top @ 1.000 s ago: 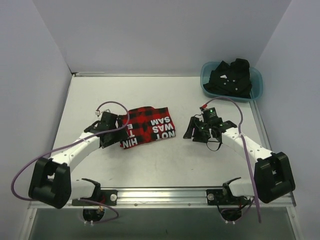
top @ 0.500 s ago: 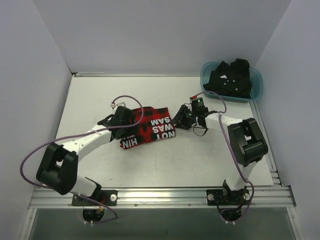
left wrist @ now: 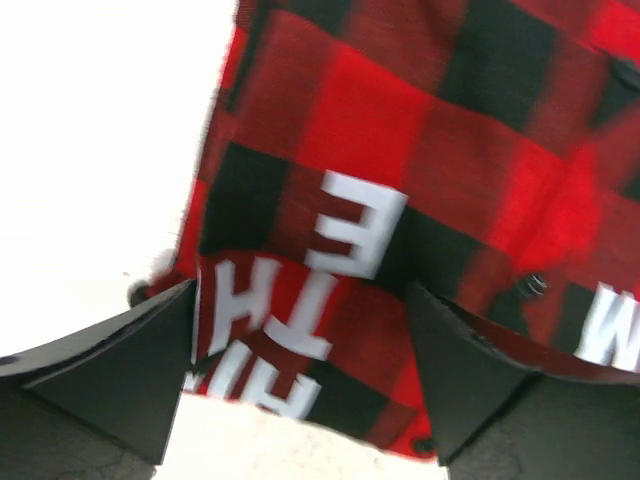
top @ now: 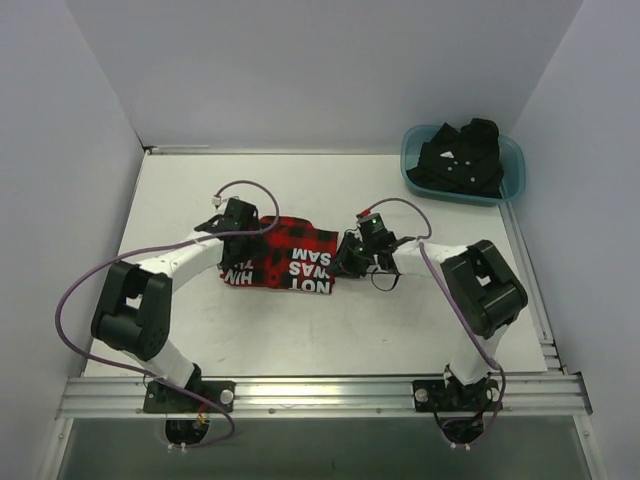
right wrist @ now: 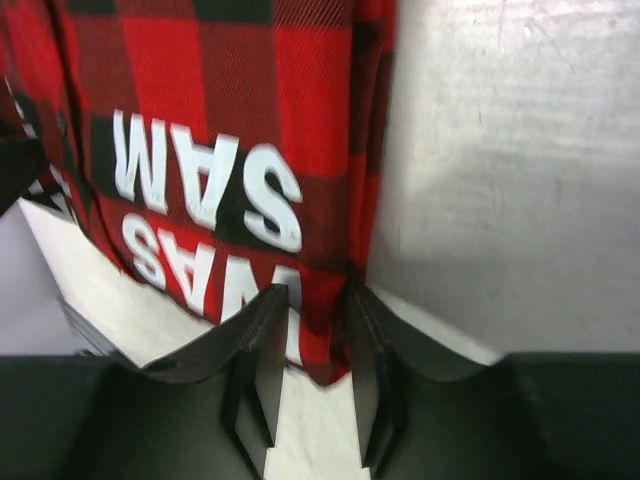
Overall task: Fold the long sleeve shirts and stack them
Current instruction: Fold the shirt
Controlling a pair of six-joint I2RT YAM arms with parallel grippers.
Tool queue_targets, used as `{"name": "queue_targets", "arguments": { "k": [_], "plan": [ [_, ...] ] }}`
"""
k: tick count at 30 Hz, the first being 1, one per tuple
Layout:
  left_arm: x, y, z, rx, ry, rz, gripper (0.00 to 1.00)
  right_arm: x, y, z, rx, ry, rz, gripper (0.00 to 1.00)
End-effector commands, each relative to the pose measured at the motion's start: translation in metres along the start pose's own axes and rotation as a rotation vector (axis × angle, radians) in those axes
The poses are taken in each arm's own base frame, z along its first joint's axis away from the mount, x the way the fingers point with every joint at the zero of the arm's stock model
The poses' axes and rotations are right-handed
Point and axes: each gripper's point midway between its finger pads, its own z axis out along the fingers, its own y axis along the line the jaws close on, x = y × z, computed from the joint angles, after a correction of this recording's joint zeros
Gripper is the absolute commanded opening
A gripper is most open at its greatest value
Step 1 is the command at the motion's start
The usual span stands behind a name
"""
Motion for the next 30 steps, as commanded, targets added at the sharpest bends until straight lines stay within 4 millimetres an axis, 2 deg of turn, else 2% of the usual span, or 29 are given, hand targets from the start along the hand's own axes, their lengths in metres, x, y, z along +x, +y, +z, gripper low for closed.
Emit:
{"name": "queue_targets", "arguments": {
  "k": [1, 2, 3, 4, 5, 6, 7, 8, 9, 10, 12, 13, 14, 16, 17, 23, 30],
  "plan": [
    [-0.027, -0.036, -0.051, 0.061, -0.163, 0.196, 0.97, -0.017, 0.008, -0.035, 0.029, -0.098, -0.052, 0.33],
    [-0.023, -0.046, -0.061, 0.066, -0.196, 0.258, 0.97, -0.020, 0.009, -0.050, 0.041, -0.119, -0.067, 0.38],
    [-0.010, -0.067, -0.077, 0.093, -0.233, 0.349, 0.97, -0.022, 0.006, -0.059, 0.055, -0.132, -0.079, 0.45],
    [-0.009, -0.075, -0.091, 0.098, -0.285, 0.425, 0.97, -0.030, 0.000, -0.068, 0.073, -0.158, -0.092, 0.56],
    [-0.002, -0.083, -0.099, 0.110, -0.302, 0.476, 0.97, -0.028, -0.009, -0.077, 0.108, -0.159, -0.095, 0.61],
    [0.005, -0.090, -0.105, 0.119, -0.317, 0.527, 0.97, -0.036, -0.007, -0.092, 0.102, -0.204, -0.106, 0.65],
    [0.025, -0.106, -0.117, 0.135, -0.348, 0.643, 0.97, -0.037, -0.021, -0.102, 0.145, -0.211, -0.102, 0.73],
    [0.034, -0.112, -0.120, 0.134, -0.362, 0.703, 0.97, -0.036, -0.033, -0.112, 0.186, -0.213, -0.090, 0.76],
    [0.045, -0.121, -0.125, 0.138, -0.377, 0.766, 0.97, -0.039, -0.033, -0.125, 0.178, -0.246, -0.091, 0.78],
    [0.065, -0.130, -0.125, 0.128, -0.383, 0.887, 0.97, -0.038, -0.049, -0.132, 0.205, -0.252, -0.057, 0.82],
    [0.074, -0.140, -0.126, 0.079, -0.424, 0.979, 0.97, -0.030, -0.053, -0.148, 0.176, -0.255, -0.025, 0.82],
    [0.085, -0.140, -0.116, 0.037, -0.411, 1.052, 0.97, -0.022, -0.062, -0.149, 0.178, -0.243, -0.003, 0.82],
    [0.089, -0.144, -0.116, 0.014, -0.433, 1.081, 0.97, -0.022, -0.065, -0.160, 0.166, -0.270, 0.019, 0.82],
    [0.097, -0.151, -0.107, -0.017, -0.429, 1.138, 0.97, -0.010, -0.077, -0.164, 0.171, -0.270, 0.045, 0.82],
    [0.100, -0.155, -0.105, -0.016, -0.429, 1.155, 0.97, -0.010, -0.079, -0.173, 0.166, -0.300, 0.060, 0.82],
    [0.119, -0.176, -0.081, 0.006, -0.416, 1.262, 0.97, 0.009, -0.105, -0.185, 0.185, -0.338, 0.110, 0.82],
    [0.127, -0.181, -0.056, -0.052, -0.423, 1.372, 0.96, 0.009, -0.108, -0.188, 0.174, -0.347, 0.132, 0.82]
  ]
}}
